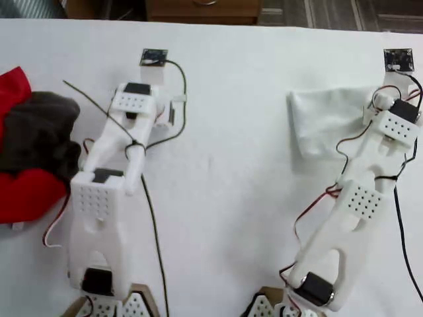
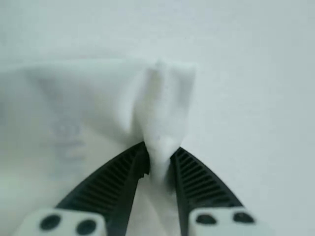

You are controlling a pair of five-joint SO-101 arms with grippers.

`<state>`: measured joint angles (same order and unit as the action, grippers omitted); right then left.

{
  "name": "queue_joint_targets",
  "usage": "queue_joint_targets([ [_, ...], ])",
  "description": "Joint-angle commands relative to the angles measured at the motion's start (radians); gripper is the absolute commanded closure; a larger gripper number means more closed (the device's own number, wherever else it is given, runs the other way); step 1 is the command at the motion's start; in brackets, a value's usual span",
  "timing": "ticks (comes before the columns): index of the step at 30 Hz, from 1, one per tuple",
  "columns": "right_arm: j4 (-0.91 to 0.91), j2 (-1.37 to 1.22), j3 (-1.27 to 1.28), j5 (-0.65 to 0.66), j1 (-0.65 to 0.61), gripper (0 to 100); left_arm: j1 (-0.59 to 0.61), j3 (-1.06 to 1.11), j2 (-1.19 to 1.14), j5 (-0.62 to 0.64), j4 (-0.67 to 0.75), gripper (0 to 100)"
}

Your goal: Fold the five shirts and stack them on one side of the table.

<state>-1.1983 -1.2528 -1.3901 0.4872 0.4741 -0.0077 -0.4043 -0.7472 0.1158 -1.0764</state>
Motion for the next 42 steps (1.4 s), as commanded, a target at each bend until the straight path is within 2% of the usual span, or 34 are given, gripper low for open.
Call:
queue_joint_targets([
  [1, -0.036, 0.022, -0.06, 0.008, 0.007, 72.1, 0.002, -0.028, 0.005, 0.009, 0.006, 87],
  [3, -0.087, 0.025, -0.095, 0.008, 0.012, 70.2, 0.002, -0.028, 0.005, 0.009, 0.006, 87],
  [10, -0.286, 0.062, -0.278, 0.008, -0.004, 78.3, 0.003, -0.035, 0.005, 0.011, 0.006, 87],
  [15, -0.443, 0.165, -0.275, 0.008, -0.015, 80.7, 0.011, -0.044, 0.02, 0.005, -0.017, 87],
  [23, -0.564, 0.303, -0.275, 0.006, -0.079, 80.5, 0.034, -0.357, 0.112, 0.002, -0.445, 87],
  [28, -0.57, 0.386, -0.265, 0.006, -0.127, 80.4, 0.129, -0.578, 0.129, -0.097, -0.703, 87],
  [31, -0.57, 0.441, -0.264, -0.014, -0.145, 80.4, 0.252, -0.625, 0.153, -0.192, -0.713, 87],
  [35, -0.57, 0.533, -0.19, -0.075, -0.157, 78.6, 0.442, -0.621, 0.253, -0.258, -0.713, 87],
  [42, -0.57, 0.849, 0.255, -0.112, -0.188, 67.0, 0.671, -0.515, 0.5, -0.417, -0.71, 87],
])
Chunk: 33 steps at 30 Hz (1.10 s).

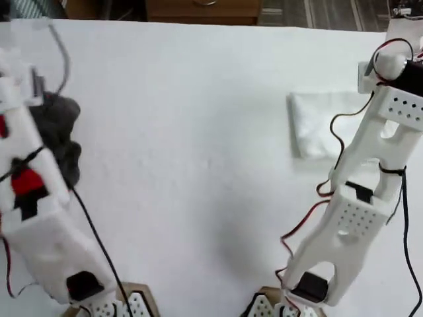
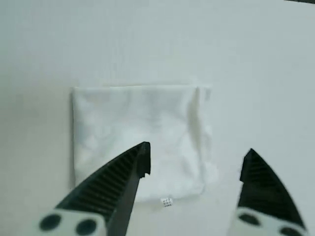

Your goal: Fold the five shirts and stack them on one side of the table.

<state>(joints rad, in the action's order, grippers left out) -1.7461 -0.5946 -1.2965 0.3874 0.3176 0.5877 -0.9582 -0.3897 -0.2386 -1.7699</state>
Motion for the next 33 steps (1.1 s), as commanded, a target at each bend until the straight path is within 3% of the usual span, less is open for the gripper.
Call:
queue_joint_targets([
  [1, -0.022, 0.245, 0.232, -0.012, -0.042, 67.0, 0.098, 0.079, 0.17, -0.084, -0.017, 87],
  [8, -0.022, 0.633, 0.712, -0.005, -0.162, 66.9, 0.242, 0.332, 0.245, -0.123, -0.015, 86],
  [12, -0.021, 0.848, 0.967, -0.005, -0.232, 66.9, 0.322, 0.369, 0.239, -0.123, -0.015, 76],
  [16, -0.018, 0.992, 1.152, -0.003, -0.283, 66.9, 0.362, 0.372, 0.238, -0.158, 0.009, 75],
  [25, -0.018, 1.102, 1.353, -0.005, -0.294, 66.9, 0.417, 0.427, 0.195, -0.347, 0.152, 75],
  [33, -0.018, 1.139, 1.444, -0.005, -0.217, 66.9, 0.384, 0.495, 0.133, -0.368, -0.014, 75],
])
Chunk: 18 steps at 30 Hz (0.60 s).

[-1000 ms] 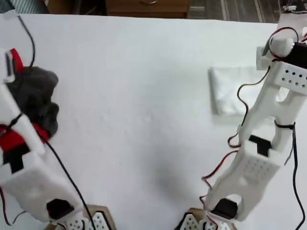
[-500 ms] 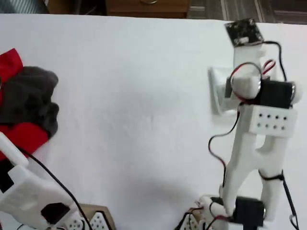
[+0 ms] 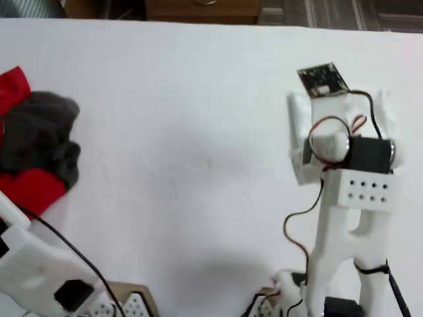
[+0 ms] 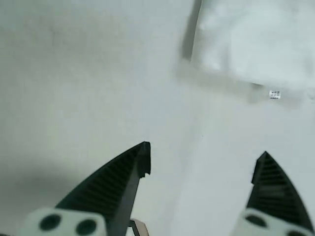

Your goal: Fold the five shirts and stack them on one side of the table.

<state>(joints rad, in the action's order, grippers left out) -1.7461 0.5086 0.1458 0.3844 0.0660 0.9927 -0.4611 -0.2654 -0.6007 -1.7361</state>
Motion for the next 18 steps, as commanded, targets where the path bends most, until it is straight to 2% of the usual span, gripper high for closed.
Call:
queue_joint_targets([
  [1, -0.018, 0.035, 0.003, -0.002, 0.038, 66.9, -0.021, -0.008, 0.009, 0.009, -0.04, 75],
  [6, -0.018, 0.033, 0.003, -0.002, 0.036, 66.9, -0.02, 0.028, -0.014, 0.026, 0.029, 75],
  [13, -0.018, 0.033, 0.003, -0.002, 0.038, 66.9, -0.025, 0.186, -0.054, 0.026, -0.017, 75],
  [18, -0.018, 0.031, 0.003, 0.0, 0.038, 66.9, -0.026, 0.277, -0.06, 0.025, 0.006, 75],
])
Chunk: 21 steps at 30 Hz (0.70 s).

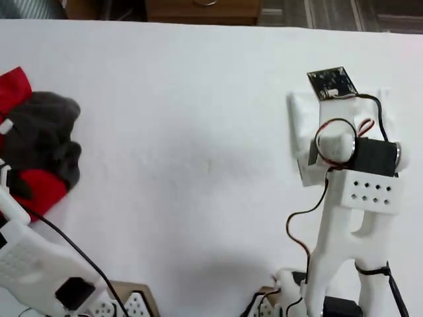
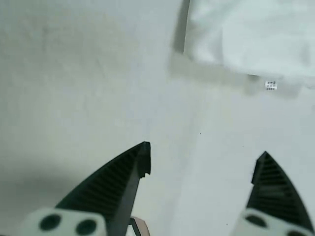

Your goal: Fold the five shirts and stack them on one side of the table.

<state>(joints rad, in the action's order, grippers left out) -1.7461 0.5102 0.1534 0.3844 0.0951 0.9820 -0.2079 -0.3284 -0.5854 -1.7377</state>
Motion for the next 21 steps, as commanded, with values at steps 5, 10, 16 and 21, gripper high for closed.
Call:
queue_joint_targets([
  [5, -0.016, 0.03, -0.005, 0.0, 0.008, 66.9, -0.012, 0.102, 0.003, 0.009, 0.104, 75],
  [10, -0.016, 0.03, -0.005, 0.0, 0.008, 66.9, -0.008, 0.116, 0.003, 0.009, 0.186, 75],
  [16, -0.016, 0.03, -0.005, 0.0, 0.008, 66.9, -0.011, 0.117, 0.002, 0.008, 0.305, 75],
  [21, -0.016, 0.03, -0.005, 0.0, 0.008, 66.9, -0.023, 0.156, 0.0, -0.048, 0.328, 75],
])
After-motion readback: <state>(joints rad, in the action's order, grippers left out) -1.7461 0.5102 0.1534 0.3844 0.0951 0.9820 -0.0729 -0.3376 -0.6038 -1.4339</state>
